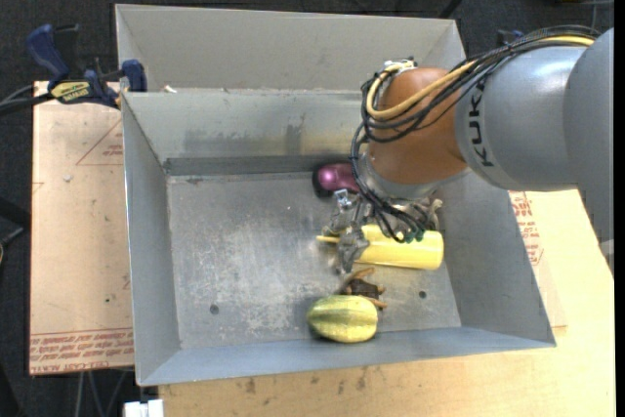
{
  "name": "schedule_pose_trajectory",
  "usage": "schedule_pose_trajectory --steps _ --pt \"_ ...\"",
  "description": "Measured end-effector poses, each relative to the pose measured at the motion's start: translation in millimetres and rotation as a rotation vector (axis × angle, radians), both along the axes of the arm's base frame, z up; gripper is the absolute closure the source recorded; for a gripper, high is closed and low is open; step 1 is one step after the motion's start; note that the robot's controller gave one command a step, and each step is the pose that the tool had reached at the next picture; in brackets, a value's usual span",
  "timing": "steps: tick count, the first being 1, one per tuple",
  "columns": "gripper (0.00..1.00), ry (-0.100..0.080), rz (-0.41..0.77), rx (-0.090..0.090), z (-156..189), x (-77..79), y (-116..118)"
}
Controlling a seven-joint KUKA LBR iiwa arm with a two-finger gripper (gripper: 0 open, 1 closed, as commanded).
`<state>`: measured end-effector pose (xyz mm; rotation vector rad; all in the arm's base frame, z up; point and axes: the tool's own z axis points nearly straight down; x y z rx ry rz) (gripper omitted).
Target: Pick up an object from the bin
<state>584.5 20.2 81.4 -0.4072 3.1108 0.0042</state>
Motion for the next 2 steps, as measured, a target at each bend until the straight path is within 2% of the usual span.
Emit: schedule_pose_trajectory --steps 1,2 --pt "1.00 0.000 0.000 0.000 0 0.1 0" --pt "1.00 -0.002 -0.021 -0.002 140 2.5 5"
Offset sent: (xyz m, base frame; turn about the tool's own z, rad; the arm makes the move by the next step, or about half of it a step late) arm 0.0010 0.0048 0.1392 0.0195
